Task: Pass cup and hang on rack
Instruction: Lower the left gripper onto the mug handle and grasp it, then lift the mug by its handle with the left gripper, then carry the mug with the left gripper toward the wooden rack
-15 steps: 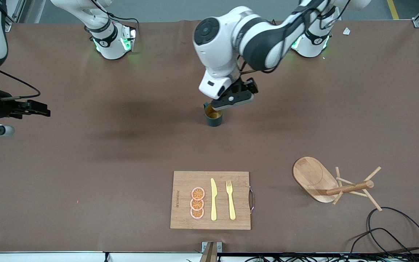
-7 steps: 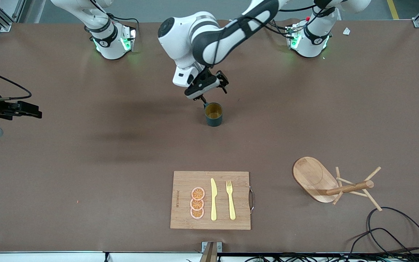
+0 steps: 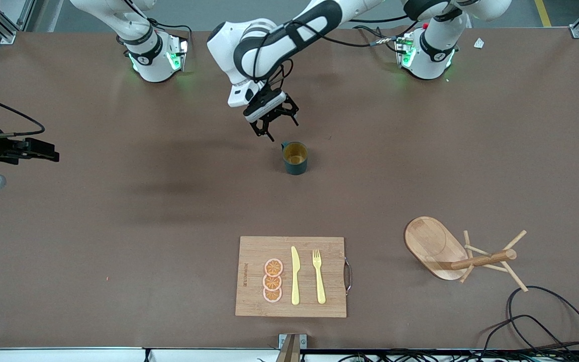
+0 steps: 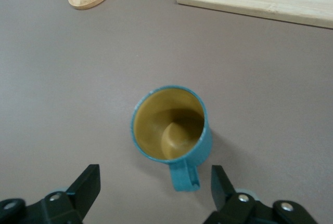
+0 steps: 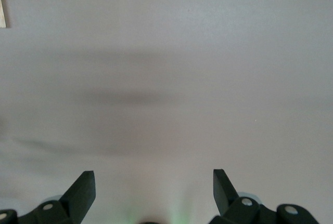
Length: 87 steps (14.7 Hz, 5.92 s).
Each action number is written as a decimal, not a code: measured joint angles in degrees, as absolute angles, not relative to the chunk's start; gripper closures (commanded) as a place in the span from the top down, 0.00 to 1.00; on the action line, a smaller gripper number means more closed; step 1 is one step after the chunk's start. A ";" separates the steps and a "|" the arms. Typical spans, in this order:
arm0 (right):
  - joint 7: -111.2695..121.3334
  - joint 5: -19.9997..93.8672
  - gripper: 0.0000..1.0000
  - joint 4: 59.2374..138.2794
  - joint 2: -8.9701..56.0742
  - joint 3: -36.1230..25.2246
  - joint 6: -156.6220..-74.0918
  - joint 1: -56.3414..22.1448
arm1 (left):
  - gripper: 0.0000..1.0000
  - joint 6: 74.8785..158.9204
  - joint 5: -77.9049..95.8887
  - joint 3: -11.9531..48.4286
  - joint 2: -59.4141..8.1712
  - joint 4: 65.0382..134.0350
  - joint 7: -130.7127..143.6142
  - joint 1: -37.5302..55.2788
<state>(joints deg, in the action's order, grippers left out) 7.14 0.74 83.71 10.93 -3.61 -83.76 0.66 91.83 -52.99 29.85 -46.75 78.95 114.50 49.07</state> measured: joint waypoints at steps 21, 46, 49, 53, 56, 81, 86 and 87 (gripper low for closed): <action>3.50 0.80 1.00 89.23 -3.93 -2.71 -78.65 0.92 | 0.01 92.37 -62.98 25.59 -54.27 78.16 119.31 52.79; 3.50 0.80 1.00 89.53 -5.09 -2.13 -80.02 0.27 | 0.00 92.32 -24.87 25.94 -21.37 72.23 94.22 28.34; 3.50 0.76 1.00 89.53 -5.09 -2.14 -80.02 0.24 | 0.00 92.45 -19.39 25.96 -19.23 72.07 92.40 23.86; 3.51 0.72 1.00 89.54 -5.09 -2.25 -80.02 0.26 | 0.00 93.45 -12.17 25.93 -17.54 72.00 91.23 18.82; 3.52 0.71 1.00 89.55 -5.09 -2.32 -80.00 0.27 | 0.00 94.31 -6.00 25.91 -16.52 71.92 89.44 13.92; 3.52 0.71 1.00 89.60 -5.09 -2.60 -80.01 0.29 | 0.00 99.05 39.21 25.01 -26.08 72.37 69.58 -19.37; 3.53 0.71 1.00 89.61 -5.09 -2.62 -80.05 0.28 | 0.00 99.10 45.42 24.99 -32.11 72.41 57.17 -21.74; 3.53 0.71 1.00 89.61 -5.09 -2.62 -80.05 0.28 | 0.00 98.95 45.44 24.99 -32.95 72.42 56.09 -21.80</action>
